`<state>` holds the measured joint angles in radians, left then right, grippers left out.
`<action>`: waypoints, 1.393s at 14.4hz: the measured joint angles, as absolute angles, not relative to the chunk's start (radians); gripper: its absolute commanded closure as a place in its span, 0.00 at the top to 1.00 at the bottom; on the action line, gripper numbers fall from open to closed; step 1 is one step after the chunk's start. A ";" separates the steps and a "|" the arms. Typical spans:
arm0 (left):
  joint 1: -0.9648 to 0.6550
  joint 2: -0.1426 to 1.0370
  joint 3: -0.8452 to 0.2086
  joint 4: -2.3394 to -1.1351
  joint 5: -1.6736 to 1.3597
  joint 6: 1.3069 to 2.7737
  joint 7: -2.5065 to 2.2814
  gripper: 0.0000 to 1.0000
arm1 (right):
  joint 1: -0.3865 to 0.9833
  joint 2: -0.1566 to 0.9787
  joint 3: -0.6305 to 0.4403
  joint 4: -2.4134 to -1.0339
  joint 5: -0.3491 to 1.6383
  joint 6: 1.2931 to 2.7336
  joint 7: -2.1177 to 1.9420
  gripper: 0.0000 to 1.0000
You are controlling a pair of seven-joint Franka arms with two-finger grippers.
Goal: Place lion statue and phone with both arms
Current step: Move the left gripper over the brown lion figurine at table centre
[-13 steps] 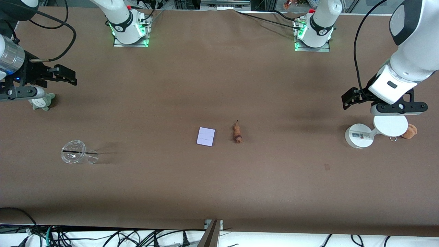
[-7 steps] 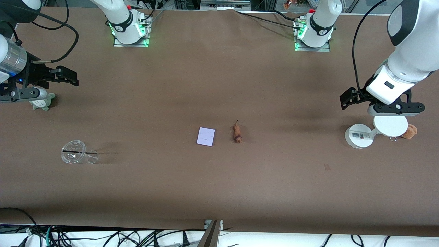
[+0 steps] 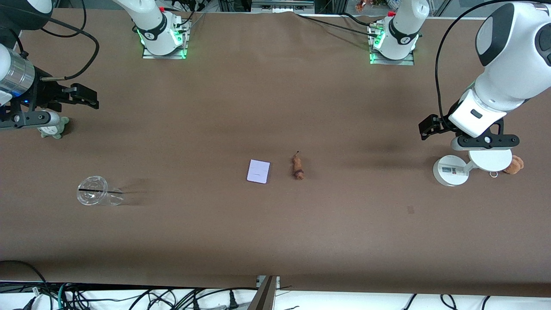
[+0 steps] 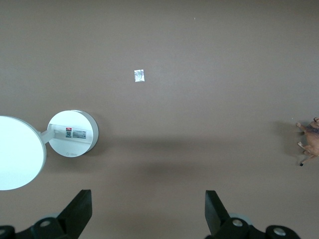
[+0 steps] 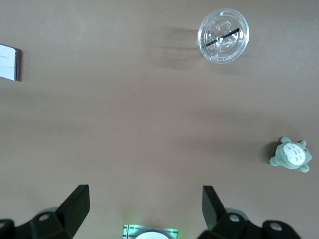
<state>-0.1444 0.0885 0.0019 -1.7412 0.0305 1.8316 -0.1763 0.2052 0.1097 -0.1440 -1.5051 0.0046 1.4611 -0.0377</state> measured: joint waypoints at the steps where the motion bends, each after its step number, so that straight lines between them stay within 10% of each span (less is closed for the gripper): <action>1: -0.145 0.093 -0.001 -1.741 0.031 1.832 -0.180 1.00 | 0.205 0.110 -0.144 -1.505 0.003 1.461 -0.038 1.00; 20: -0.153 0.123 -0.006 -1.741 0.031 1.844 -0.228 1.00 | 0.204 0.110 -0.145 -1.505 -0.005 1.464 -0.037 1.00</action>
<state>-0.1534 0.1234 -0.0061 -1.7412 0.0305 1.8436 -0.2283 0.2036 0.1097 -0.1450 -1.5049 -0.0048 1.4643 -0.0371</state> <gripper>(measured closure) 0.000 0.000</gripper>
